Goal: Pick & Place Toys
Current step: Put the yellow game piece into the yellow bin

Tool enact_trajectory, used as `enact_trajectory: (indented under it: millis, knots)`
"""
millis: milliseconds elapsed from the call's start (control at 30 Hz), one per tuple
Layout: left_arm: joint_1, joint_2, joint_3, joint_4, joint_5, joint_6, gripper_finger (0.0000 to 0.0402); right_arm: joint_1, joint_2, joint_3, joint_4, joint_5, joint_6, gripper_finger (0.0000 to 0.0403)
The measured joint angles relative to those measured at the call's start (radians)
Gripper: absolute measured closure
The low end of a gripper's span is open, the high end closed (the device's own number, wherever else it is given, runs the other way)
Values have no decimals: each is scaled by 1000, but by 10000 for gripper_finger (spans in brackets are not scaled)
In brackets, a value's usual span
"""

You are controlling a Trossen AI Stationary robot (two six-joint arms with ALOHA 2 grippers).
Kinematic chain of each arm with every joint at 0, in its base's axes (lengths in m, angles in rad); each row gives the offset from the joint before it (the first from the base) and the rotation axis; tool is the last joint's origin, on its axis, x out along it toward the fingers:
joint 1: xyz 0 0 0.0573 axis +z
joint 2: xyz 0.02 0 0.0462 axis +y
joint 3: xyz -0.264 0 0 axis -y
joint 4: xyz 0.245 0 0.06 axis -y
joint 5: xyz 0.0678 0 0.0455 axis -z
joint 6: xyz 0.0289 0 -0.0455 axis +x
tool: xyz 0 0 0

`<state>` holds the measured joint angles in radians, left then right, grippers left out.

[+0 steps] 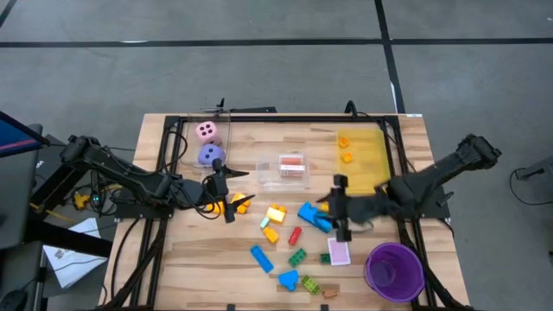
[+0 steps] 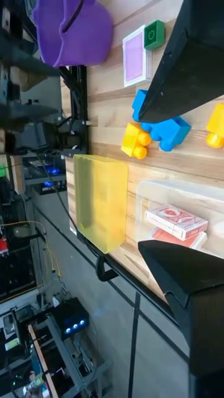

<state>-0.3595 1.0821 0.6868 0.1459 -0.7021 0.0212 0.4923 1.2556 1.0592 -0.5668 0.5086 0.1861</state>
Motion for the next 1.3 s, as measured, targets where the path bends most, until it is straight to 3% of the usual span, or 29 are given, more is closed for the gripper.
enact_trajectory:
  millis: [167, 367, 933, 1000, 1167, 1300]
  knots:
    - [0, 0, 0, 0, 0, 0, 82, 163, 0, 0, -88, 236, 111, 207]
    - [0, 0, 0, 17, 0, 0, 82, 251, -16, 0, -126, 367, 129, 207]
    - [0, 0, 0, 28, -2, 1, 82, 252, -32, 0, -133, 384, 129, 207]
    - [1, 0, 0, 21, -40, -8, 82, 252, -32, 0, -133, 384, 129, 207]
    - [8, 0, 0, -130, -278, -175, 82, 252, -32, 0, -133, 384, 129, 207]
    - [39, 0, 0, -288, -290, -309, 82, 252, -32, 0, -132, 384, 129, 207]
